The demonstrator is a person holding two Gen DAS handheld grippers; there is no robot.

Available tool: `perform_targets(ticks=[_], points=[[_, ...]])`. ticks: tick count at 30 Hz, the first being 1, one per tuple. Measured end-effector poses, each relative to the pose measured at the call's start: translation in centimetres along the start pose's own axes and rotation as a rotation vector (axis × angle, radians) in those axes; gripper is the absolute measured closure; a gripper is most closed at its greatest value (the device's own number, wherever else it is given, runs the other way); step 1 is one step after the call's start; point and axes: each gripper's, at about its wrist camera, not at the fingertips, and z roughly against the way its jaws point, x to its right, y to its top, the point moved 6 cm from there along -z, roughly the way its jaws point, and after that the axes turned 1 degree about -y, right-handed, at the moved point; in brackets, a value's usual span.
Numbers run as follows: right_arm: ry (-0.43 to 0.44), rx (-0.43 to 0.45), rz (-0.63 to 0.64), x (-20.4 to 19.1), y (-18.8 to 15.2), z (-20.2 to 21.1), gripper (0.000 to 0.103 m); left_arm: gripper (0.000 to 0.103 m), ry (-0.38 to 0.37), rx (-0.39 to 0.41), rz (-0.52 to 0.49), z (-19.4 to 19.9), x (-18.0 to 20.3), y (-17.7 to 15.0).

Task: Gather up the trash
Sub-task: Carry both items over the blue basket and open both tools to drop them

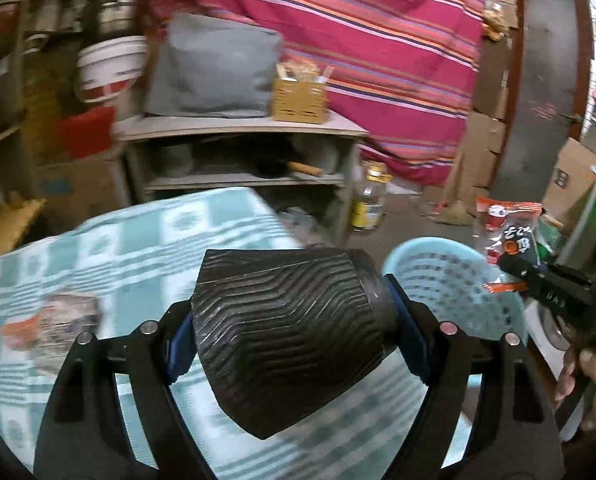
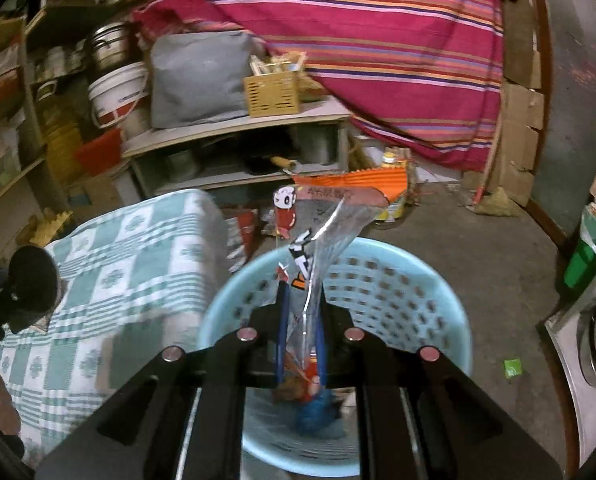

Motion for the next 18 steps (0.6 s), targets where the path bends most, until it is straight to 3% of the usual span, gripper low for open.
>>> perform_targets(ticks=[8,18], points=[[-0.023,0.001,-0.087,5.5,-0.6,0.1,0.091,0.024,-0.079,-0.033,-0.071,-4.8,8.0,-0.1],[-0.028,-0.014,-0.111,6.6,-1.2,-0.8,0.091,0.023,-0.120,-0.055,-0.177,-8.1,13.6,0.7]])
